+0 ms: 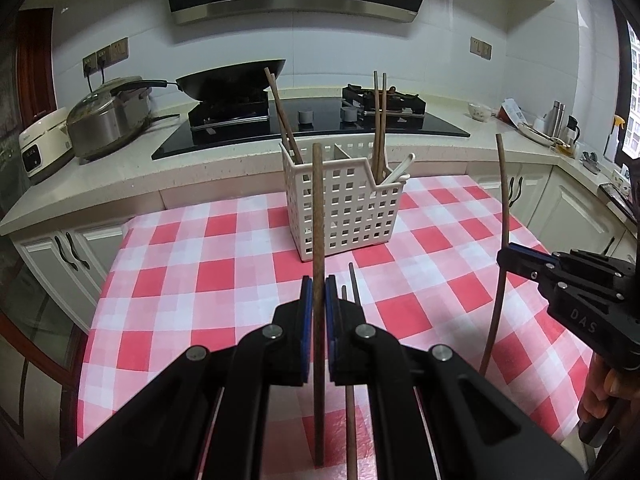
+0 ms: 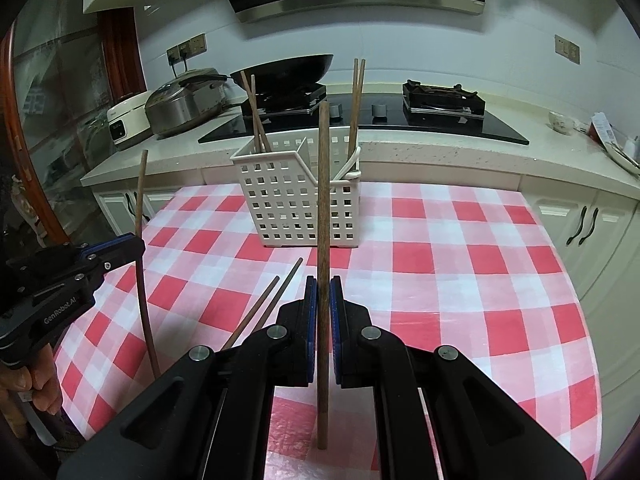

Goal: Organize utensils
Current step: 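Lift both held chopsticks upright and carry them over the caddy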

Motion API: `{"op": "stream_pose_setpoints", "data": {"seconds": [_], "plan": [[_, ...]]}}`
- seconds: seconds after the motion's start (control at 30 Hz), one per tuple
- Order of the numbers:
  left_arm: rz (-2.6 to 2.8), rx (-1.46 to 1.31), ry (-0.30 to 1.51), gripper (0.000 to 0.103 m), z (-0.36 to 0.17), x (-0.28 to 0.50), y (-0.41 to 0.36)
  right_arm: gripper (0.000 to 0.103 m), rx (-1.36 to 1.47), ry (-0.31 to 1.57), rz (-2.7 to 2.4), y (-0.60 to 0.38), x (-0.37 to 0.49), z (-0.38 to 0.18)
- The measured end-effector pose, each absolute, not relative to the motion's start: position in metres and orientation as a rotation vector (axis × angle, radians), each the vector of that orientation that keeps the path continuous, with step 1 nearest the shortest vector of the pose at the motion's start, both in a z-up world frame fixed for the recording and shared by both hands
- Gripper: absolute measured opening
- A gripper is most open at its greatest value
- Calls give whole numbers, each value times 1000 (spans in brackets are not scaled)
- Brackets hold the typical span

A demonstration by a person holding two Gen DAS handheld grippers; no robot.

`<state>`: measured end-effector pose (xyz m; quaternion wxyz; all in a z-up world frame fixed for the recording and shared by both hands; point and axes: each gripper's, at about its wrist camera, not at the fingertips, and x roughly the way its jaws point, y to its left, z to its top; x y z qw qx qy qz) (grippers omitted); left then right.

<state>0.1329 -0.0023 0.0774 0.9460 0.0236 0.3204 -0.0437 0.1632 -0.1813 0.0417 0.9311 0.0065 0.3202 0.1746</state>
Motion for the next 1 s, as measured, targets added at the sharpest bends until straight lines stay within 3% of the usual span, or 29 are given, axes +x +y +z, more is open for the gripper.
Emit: {"op": "stream_pose_setpoints", "data": {"seconds": [0.53,1.0], "plan": [[-115,69,616,6,100,150,0,7,13,637,359,-181,187,64],[-222,61,477,6,209,191,0,7,27,572,433,-180,244,143]]}}
